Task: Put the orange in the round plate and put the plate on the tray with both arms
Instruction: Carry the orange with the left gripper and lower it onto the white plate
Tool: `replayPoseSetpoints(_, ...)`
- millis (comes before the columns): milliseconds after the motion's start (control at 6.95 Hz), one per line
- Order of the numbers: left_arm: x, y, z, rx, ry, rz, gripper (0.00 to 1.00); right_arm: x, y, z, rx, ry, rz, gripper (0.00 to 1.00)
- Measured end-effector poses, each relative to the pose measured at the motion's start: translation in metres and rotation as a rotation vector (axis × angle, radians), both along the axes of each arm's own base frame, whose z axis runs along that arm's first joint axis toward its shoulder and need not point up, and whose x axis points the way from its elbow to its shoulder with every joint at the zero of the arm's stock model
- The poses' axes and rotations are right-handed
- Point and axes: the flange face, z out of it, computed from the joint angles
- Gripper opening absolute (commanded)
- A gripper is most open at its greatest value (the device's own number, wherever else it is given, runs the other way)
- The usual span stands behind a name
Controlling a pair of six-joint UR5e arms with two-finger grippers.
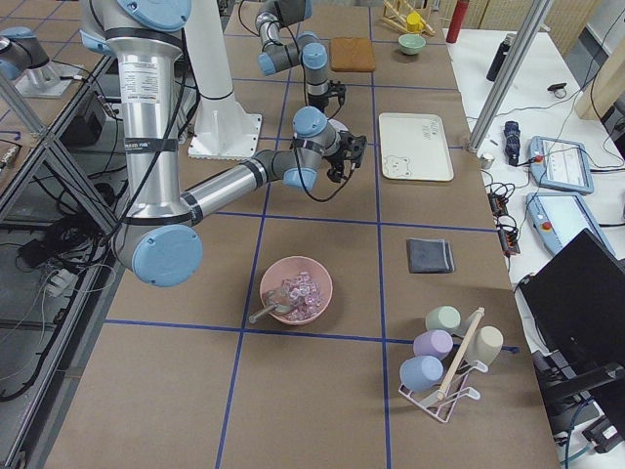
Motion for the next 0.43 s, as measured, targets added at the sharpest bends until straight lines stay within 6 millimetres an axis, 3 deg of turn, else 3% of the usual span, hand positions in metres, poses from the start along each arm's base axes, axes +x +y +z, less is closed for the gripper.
replayPoseSetpoints(144,0.014,0.004,0.008,0.015,0.005,0.002,0.97,0.0,0.0,0.0,0.0,0.0,-0.001,1.0)
replayPoseSetpoints(431,0.028,0.003,0.014,0.057,0.033,-0.013,0.98,-0.002,0.001,-0.001,0.001,-0.001,-0.004,1.0)
